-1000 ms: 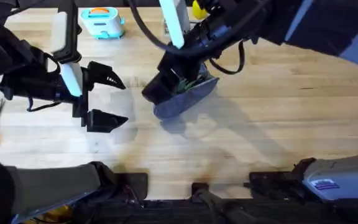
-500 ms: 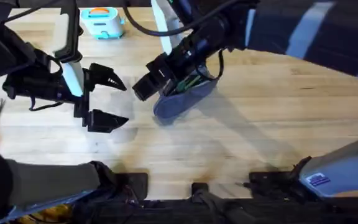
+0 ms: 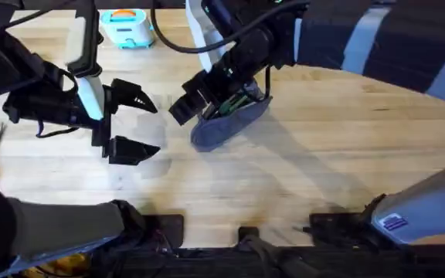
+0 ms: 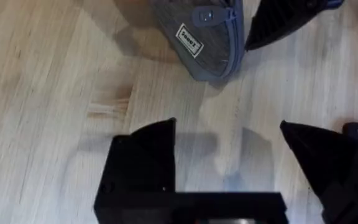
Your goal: Unzip the bag, pick up the pens from the table one at a time and place them inside, then zip the bag closed.
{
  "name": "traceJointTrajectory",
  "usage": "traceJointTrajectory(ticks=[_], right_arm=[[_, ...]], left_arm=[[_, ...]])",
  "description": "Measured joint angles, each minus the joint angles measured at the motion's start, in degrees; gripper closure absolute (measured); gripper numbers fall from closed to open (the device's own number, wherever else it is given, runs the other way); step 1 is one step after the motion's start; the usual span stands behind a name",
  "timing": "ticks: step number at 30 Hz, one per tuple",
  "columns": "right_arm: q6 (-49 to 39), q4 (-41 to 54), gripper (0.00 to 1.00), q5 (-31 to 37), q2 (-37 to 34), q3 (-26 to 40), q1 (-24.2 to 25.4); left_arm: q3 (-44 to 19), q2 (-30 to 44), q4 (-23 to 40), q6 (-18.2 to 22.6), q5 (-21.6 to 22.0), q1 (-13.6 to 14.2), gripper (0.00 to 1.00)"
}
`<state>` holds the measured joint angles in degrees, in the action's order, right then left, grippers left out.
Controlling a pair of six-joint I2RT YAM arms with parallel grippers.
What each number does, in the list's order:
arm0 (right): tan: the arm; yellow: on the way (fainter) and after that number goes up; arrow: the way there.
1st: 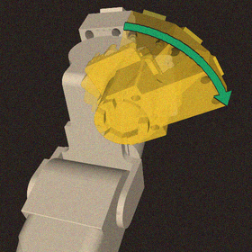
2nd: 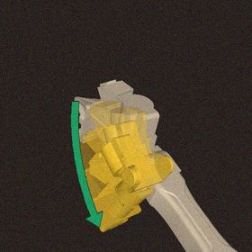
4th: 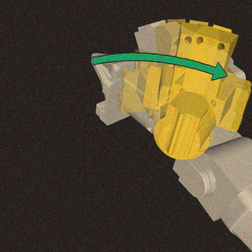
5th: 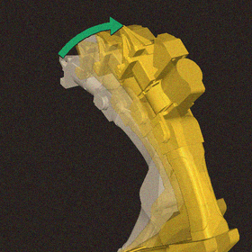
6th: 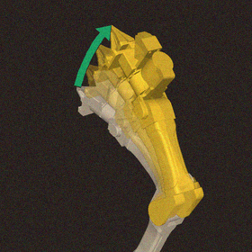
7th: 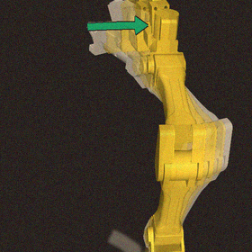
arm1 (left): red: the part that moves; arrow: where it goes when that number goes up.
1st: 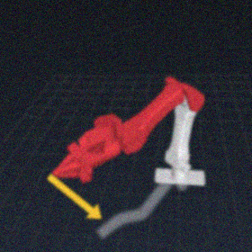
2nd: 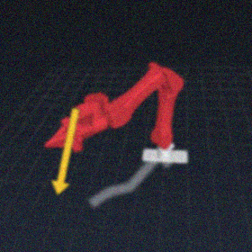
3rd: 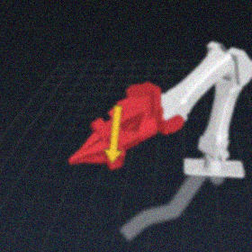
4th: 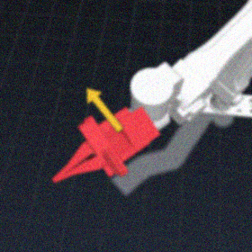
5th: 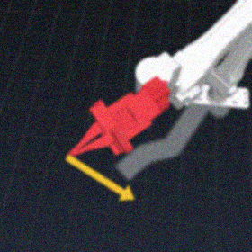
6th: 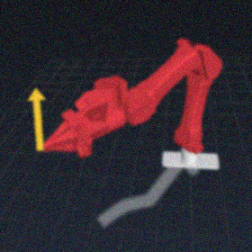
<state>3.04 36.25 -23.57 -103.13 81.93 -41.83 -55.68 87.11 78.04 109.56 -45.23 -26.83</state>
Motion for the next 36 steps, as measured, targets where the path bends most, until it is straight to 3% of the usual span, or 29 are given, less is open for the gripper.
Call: traceJointTrajectory(ticks=[3,4,6,14,18,19,25,34,35,36], right_arm=[[-0.20,1.06,0.010,0.00,0.00,0.01,-0.86],[-0.48,1.25,0.123,-0.02,0.00,0.02,-1.96],[-0.46,1.34,0.210,-0.02,0.00,0.00,-2.11],[-0.48,2.82,0.376,-0.02,0.00,0.00,-2.16],[-0.49,3.04,0.543,-0.01,-0.01,0.02,-2.19],[-0.46,3.13,0.679,0.00,0.00,0.02,-2.31],[-0.46,3.17,0.960,0.00,0.00,0.00,-2.42],[-0.47,3.08,0.935,0.00,0.00,0.01,-2.42],[-0.62,3.00,0.665,0.00,0.00,0.01,-2.40],[-0.91,2.95,0.515,-0.02,0.00,0.01,-2.42]], left_arm=[[0.00,0.00,-0.02,0.00,0.00,0.00,0.008],[0.02,0.00,-0.02,0.00,-0.01,0.00,0.007],[0.02,0.00,-0.02,-0.02,0.00,0.00,0.008],[0.02,0.00,-0.02,0.00,0.00,0.00,0.007],[0.01,0.00,-0.02,0.00,0.00,0.00,0.007],[0.02,0.00,-0.02,0.00,0.00,0.00,0.007],[0.02,0.00,-0.02,0.00,-0.02,0.00,0.007],[0.02,0.00,-0.02,0.00,0.00,0.00,0.007],[0.02,0.00,-0.02,0.00,-0.01,0.00,0.007],[0.02,0.00,-0.02,0.00,-0.02,0.00,0.007]])
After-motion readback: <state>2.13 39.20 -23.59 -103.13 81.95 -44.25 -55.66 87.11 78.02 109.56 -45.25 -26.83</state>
